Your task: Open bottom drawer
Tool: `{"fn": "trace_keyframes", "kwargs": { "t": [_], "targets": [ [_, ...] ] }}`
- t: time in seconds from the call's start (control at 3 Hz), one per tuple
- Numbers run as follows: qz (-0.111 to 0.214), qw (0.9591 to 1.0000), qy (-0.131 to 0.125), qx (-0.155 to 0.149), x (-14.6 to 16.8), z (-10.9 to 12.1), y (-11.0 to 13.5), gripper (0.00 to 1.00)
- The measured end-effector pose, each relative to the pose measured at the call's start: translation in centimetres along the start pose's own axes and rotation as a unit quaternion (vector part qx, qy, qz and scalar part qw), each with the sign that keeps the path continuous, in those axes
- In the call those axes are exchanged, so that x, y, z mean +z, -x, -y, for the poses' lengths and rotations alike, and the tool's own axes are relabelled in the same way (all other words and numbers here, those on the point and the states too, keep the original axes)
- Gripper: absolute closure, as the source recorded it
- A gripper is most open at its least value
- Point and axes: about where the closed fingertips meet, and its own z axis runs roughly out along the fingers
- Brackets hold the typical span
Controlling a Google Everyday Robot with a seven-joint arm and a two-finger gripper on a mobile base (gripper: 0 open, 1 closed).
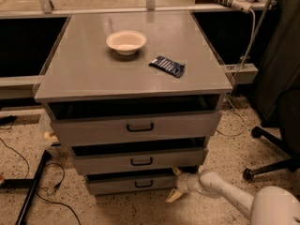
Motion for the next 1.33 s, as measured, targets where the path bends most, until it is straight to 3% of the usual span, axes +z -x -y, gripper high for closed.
{"fn": "trace_keyframes", "kwargs": {
  "t": [0.67,1.33],
  "targets": [
    [0.01,0.9994,0.026,0.019,1.7,0.28,-1.2,0.0],
    [0.01,0.9994,0.026,0.019,1.68,0.38,-1.22,0.41]
  ]
}}
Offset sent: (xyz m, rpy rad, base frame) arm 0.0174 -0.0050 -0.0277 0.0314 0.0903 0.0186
